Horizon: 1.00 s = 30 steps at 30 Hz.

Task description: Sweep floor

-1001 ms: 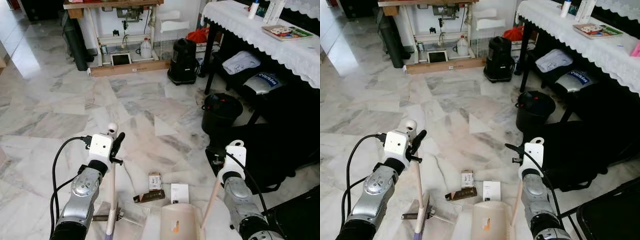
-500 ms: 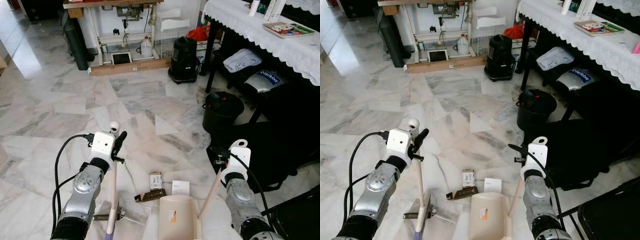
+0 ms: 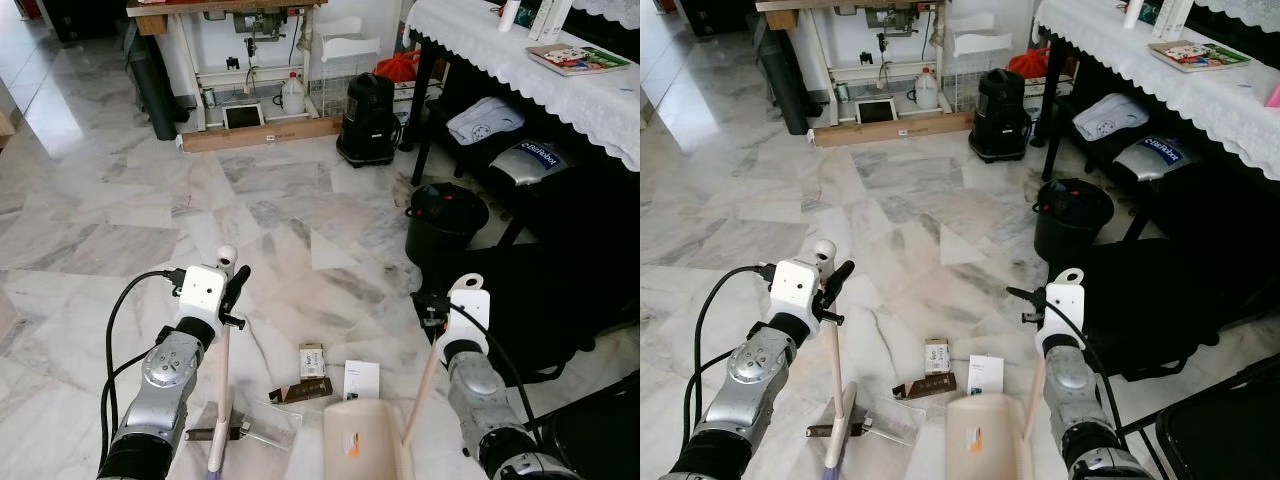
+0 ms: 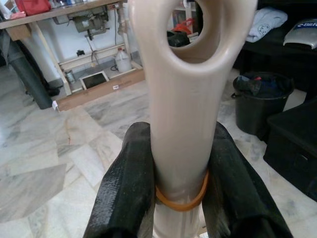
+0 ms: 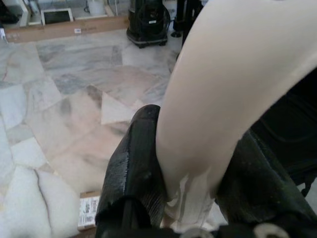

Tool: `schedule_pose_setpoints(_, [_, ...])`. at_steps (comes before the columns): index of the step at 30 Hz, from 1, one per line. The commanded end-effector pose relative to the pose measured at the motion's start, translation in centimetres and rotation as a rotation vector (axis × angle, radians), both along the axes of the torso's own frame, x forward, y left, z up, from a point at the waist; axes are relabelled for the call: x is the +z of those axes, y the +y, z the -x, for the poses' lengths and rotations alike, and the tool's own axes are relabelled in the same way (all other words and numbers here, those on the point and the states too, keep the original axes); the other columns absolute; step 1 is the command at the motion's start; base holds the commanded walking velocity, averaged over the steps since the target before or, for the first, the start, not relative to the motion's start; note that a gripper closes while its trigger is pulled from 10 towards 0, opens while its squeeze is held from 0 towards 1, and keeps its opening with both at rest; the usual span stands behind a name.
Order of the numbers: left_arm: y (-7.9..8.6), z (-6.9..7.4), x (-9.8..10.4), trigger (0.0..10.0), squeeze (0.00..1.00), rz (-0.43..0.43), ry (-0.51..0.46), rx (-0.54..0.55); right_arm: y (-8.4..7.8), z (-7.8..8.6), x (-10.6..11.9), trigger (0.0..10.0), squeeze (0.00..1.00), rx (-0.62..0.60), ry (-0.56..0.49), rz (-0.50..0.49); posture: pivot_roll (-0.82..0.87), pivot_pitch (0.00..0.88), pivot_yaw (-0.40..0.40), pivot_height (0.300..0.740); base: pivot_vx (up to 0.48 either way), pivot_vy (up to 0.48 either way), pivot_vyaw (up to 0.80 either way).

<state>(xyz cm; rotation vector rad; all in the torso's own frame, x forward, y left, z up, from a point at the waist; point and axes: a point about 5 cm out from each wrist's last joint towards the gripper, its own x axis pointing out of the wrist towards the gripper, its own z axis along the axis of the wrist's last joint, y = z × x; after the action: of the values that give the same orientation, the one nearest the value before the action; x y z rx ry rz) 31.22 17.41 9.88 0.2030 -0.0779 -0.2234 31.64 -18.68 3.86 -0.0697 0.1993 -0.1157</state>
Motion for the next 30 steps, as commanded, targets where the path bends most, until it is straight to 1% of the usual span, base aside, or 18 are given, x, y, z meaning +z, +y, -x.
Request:
schedule_pose_setpoints(1, [0.3, -0.3, 0.3, 10.0, 0.00, -0.009, -0.020, 0.001, 0.0, -0.4, 0.6, 10.0, 0.00, 0.007, -0.030, 0.001, 0.10, 0.037, 0.001, 0.740, 0.000, 0.000, 0.00])
schedule_pose_setpoints(6, [0.4, -0.4, 0.4, 10.0, 0.00, -0.002, -0.023, 0.012, -0.1, -0.2, 0.3, 10.0, 0.00, 0.011, -0.013, 0.002, 0.10, 0.023, -0.007, 0.740, 0.000, 0.000, 0.00])
schedule_pose_setpoints(12, [0.8, -0.8, 0.5, 10.0, 0.00, -0.002, -0.022, 0.026, -0.4, -0.5, 0.7, 10.0, 0.00, 0.015, -0.022, 0.006, 0.08, 0.013, -0.012, 0.740, 0.000, 0.000, 0.00])
schedule_pose_setpoints(18, [1.1, -1.0, 0.3, 10.0, 0.00, -0.002, -0.017, 0.040, -0.9, -0.2, 0.6, 10.0, 0.00, 0.014, -0.028, 0.012, 0.07, 0.032, -0.008, 0.740, 0.000, 0.000, 0.00])
schedule_pose_setpoints(23, [1.5, -0.7, 0.0, 10.0, 0.00, -0.003, -0.012, 0.053, -0.9, 0.3, -0.2, 10.0, 0.00, 0.003, -0.004, -0.001, 0.09, 0.061, 0.001, 0.740, 0.000, 0.000, 0.00])
schedule_pose_setpoints(30, [2.1, -0.2, -0.2, 10.0, 0.00, -0.013, -0.007, 0.058, -0.1, 1.0, -1.1, 10.0, 0.00, -0.008, 0.022, -0.049, 0.12, 0.092, 0.006, 0.740, 0.000, 0.000, 0.00])
